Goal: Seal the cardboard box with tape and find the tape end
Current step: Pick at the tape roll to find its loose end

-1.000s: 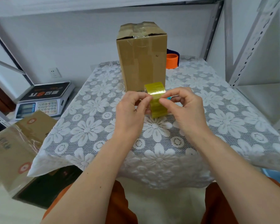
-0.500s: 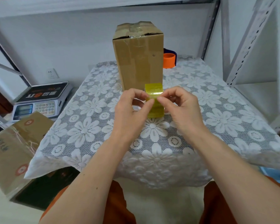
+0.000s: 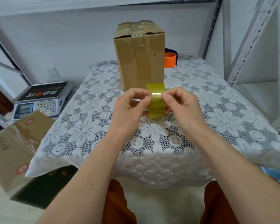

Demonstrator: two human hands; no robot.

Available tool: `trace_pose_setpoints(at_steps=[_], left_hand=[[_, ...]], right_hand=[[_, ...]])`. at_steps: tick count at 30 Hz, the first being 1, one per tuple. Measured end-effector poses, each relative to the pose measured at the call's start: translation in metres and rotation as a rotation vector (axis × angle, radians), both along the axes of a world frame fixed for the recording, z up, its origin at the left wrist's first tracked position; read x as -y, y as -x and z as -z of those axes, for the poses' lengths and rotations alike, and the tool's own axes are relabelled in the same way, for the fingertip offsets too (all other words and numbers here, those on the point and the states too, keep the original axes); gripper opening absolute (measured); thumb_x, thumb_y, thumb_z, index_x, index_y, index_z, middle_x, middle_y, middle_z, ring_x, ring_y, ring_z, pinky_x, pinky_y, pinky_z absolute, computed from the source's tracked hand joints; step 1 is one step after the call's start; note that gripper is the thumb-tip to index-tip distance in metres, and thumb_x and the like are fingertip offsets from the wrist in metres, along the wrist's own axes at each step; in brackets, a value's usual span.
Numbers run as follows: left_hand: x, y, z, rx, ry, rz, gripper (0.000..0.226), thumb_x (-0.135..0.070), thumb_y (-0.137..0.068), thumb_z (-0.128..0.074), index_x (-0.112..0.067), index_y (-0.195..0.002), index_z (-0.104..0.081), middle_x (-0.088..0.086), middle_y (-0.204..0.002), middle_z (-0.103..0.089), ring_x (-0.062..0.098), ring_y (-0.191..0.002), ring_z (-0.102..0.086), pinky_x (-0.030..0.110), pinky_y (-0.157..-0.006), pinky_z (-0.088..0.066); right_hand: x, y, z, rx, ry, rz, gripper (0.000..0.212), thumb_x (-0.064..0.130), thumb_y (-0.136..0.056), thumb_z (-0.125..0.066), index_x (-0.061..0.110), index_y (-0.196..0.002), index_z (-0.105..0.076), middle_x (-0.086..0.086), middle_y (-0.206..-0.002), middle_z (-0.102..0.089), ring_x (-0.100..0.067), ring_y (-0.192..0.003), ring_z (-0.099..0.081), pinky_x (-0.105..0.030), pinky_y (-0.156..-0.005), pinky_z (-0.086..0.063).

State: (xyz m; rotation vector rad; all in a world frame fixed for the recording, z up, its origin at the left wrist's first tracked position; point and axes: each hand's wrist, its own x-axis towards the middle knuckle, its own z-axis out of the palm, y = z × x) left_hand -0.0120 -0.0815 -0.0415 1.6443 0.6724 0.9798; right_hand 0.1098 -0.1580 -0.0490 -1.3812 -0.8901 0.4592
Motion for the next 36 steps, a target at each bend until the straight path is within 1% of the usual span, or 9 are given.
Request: trace_pose_setpoints(at_steps=[5,7,10,18,23,28,31,33,36], left_hand=[[0.001,-0.001,0.000,0.021,0.061,-0.027,0.004,-0.011,-0.085,-0.068,-0.014,-0.082,-0.068,0.008,-0.088,-0.071,0.018,-0.079,-0.071,0.029,-0.067,-0.059],[0.002,-0.002,-0.001,0.029,0.077,-0.033,0.007,-0.012,-0.085,-0.068,-0.014,-0.079,-0.067,0.003,-0.081,-0.071,0.012,-0.071,-0.070,0.024,-0.062,-0.057],[0.003,-0.003,-0.001,0.017,0.070,-0.044,0.011,-0.016,-0.086,-0.068,-0.015,-0.075,-0.066,0.001,-0.075,-0.070,0.012,-0.067,-0.070,0.023,-0.061,-0.056],[0.008,-0.004,-0.001,-0.028,0.065,-0.119,0.011,-0.019,-0.082,-0.072,-0.013,-0.073,-0.068,0.010,-0.077,-0.072,0.031,-0.077,-0.071,0.044,-0.074,-0.060],[0.009,-0.006,-0.003,-0.055,0.040,-0.177,0.012,-0.018,-0.077,-0.075,-0.012,-0.069,-0.069,0.009,-0.075,-0.073,0.029,-0.077,-0.070,0.046,-0.076,-0.059],[0.010,-0.007,-0.003,-0.070,0.028,-0.195,0.010,-0.013,-0.074,-0.076,-0.009,-0.069,-0.069,0.007,-0.072,-0.072,0.024,-0.073,-0.071,0.037,-0.073,-0.060],[0.009,-0.007,-0.003,-0.077,0.023,-0.206,0.010,-0.012,-0.073,-0.076,-0.011,-0.069,-0.068,0.003,-0.069,-0.070,0.012,-0.065,-0.066,0.028,-0.068,-0.058],[0.009,-0.007,-0.002,-0.075,0.021,-0.213,0.011,-0.013,-0.073,-0.077,-0.010,-0.070,-0.067,0.003,-0.069,-0.069,0.011,-0.064,-0.064,0.028,-0.067,-0.057],[0.008,-0.006,-0.002,-0.083,0.014,-0.212,0.011,-0.013,-0.073,-0.077,-0.009,-0.071,-0.067,0.006,-0.072,-0.070,0.015,-0.067,-0.065,0.035,-0.071,-0.059]], right_hand=[[0.000,0.000,0.000,-0.025,0.011,0.002,0.013,0.022,-0.090,-0.061,0.017,-0.079,-0.065,0.002,-0.078,-0.064,-0.007,-0.070,-0.056,-0.020,-0.065,-0.050],[0.000,0.001,0.000,-0.038,0.019,0.014,0.016,0.023,-0.090,-0.061,0.018,-0.076,-0.063,0.003,-0.075,-0.063,-0.005,-0.067,-0.055,-0.019,-0.065,-0.049],[-0.001,0.002,0.000,-0.037,0.050,0.020,0.020,0.026,-0.090,-0.062,0.016,-0.072,-0.061,0.002,-0.072,-0.061,-0.005,-0.066,-0.055,-0.023,-0.066,-0.049],[-0.001,0.002,0.001,-0.034,0.105,-0.002,0.021,0.030,-0.087,-0.065,0.012,-0.077,-0.060,0.002,-0.072,-0.059,-0.010,-0.070,-0.056,-0.031,-0.073,-0.050],[-0.003,0.003,0.003,-0.031,0.107,0.013,0.019,0.027,-0.085,-0.068,0.011,-0.076,-0.060,-0.001,-0.076,-0.060,-0.013,-0.074,-0.058,-0.037,-0.076,-0.052],[-0.003,0.003,0.003,-0.018,0.096,0.026,0.018,0.021,-0.084,-0.069,0.013,-0.072,-0.058,0.001,-0.073,-0.059,-0.008,-0.070,-0.056,-0.027,-0.068,-0.050],[-0.004,0.003,0.004,-0.017,0.081,0.027,0.019,0.019,-0.082,-0.070,0.015,-0.070,-0.057,0.001,-0.074,-0.060,-0.007,-0.069,-0.056,-0.024,-0.067,-0.050],[-0.004,0.002,0.004,-0.023,0.078,0.022,0.018,0.018,-0.082,-0.070,0.015,-0.070,-0.057,0.002,-0.074,-0.060,-0.007,-0.069,-0.056,-0.025,-0.068,-0.050],[-0.004,0.002,0.004,-0.012,0.066,0.026,0.018,0.017,-0.081,-0.071,0.014,-0.070,-0.058,0.005,-0.071,-0.059,-0.003,-0.065,-0.055,-0.018,-0.063,-0.049]])
